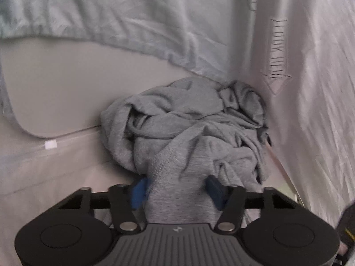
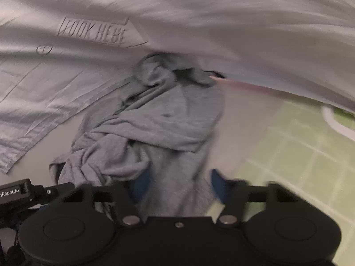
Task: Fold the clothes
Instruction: 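Reach both grippers to the crumpled grey hoodie and grasp it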
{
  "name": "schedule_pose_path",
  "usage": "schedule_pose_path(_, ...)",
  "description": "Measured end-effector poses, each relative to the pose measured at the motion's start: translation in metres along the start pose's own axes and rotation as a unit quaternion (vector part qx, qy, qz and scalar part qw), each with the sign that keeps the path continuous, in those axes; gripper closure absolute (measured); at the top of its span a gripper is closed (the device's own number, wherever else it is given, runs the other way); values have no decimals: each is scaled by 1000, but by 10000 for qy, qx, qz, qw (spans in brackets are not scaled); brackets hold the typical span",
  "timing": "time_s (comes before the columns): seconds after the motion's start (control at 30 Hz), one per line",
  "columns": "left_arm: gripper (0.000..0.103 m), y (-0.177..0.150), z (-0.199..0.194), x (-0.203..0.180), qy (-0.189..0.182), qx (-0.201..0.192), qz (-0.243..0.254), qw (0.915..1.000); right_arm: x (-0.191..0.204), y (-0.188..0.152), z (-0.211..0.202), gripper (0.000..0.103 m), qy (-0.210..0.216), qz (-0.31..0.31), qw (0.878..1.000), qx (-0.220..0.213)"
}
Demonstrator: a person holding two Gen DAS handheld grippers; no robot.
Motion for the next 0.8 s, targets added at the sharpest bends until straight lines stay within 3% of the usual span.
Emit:
schedule_pose_path(0.07,66,-1,-4,-7,-3,-80,183,9998,6,-3,6,91,87,-187,9997,124)
schedule_pose_path(0.13,90,0,-9,-13,68,-178,357,9992,10,-5,-2,93,190,-265,9995,1)
schedule_pose_path(0.2,90,2,-14,-17,136,-250,458,9985,11,-3,-19,93,256,-149,9992,-271)
schedule_pose_path(0.4,94,3,-43,-19,-114,-348,368,9987,-2,9,-107,94,204,370,9929,-1112)
schedule_pose_path(0.63,94,-13,-107,-50,-755,-457,665,9939,5,-8,-230,94,-180,349,9799,-1954)
schedule_pose_path(0.8,95,-51,-162,-88,-1393,-301,1011,9846,3,-40,-328,94,-648,323,9646,-2537)
Point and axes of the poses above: each gripper's, at about its wrist camera, not at the fingertips, and z roughly the way its jaws point, x to its left, y to its top, the point moved 4 cm from there along z, roughly the way its jaws point, and after that the axes turned 8 degrees about -x, right-handed, at the moved point
